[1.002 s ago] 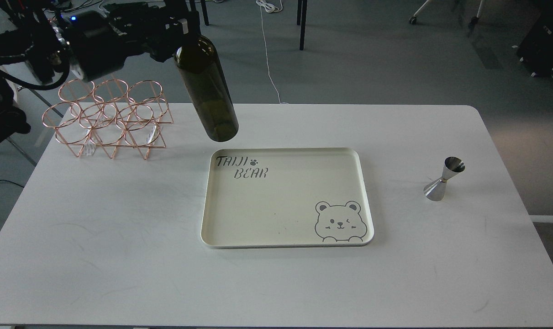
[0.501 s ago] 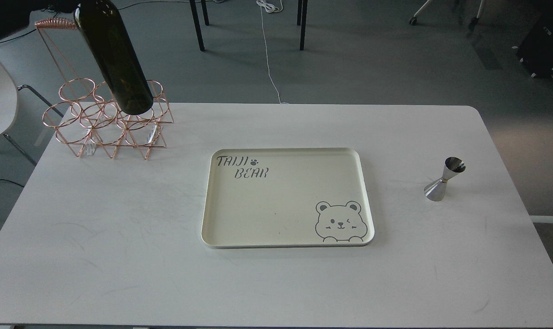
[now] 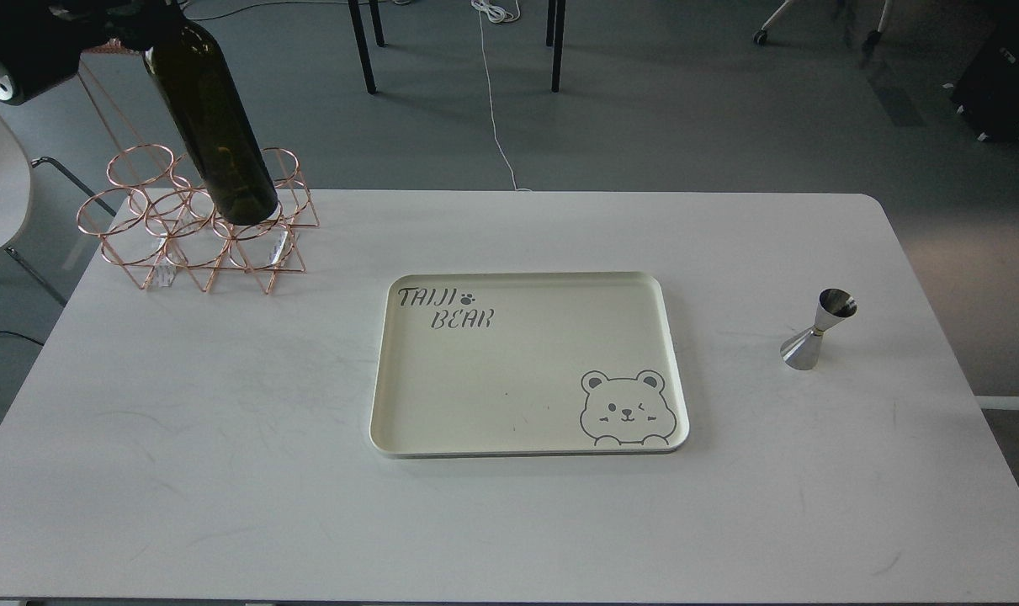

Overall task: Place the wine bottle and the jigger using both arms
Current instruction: 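Lower the bottle into a slot of the copper rack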

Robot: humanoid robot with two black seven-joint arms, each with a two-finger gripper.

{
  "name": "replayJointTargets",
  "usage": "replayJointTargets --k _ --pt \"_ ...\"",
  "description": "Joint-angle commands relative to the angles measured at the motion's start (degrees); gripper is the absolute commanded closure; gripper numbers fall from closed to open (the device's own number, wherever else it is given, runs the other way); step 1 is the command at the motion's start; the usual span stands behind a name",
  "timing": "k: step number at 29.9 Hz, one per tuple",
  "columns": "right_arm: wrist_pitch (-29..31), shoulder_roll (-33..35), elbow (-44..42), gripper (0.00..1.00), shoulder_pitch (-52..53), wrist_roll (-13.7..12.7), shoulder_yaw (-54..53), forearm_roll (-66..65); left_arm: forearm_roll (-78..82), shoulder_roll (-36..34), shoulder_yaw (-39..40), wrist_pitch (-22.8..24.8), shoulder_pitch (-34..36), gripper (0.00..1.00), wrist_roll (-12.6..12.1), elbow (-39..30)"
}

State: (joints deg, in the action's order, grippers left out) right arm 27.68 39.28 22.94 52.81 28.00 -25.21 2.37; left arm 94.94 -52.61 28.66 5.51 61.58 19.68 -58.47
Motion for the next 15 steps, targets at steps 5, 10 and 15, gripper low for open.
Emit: replayJointTargets --k 5,10,15 --pt "0.0 0.0 0.0 0.03 -0.2 0.0 0.1 0.0 -0.1 0.1 -3.9 -3.1 0.0 0.85 0.0 1.0" --pt "0.0 -0.1 0.0 0.03 -0.2 0.0 0.1 0.0 -0.5 1.7 -6.3 -4.7 0.1 0.85 0.1 3.4" --pt "0.0 0.0 0.0 0.03 -0.2 0.0 0.1 0.0 -0.9 1.9 -6.3 -4.6 0.0 0.83 0.2 3.5"
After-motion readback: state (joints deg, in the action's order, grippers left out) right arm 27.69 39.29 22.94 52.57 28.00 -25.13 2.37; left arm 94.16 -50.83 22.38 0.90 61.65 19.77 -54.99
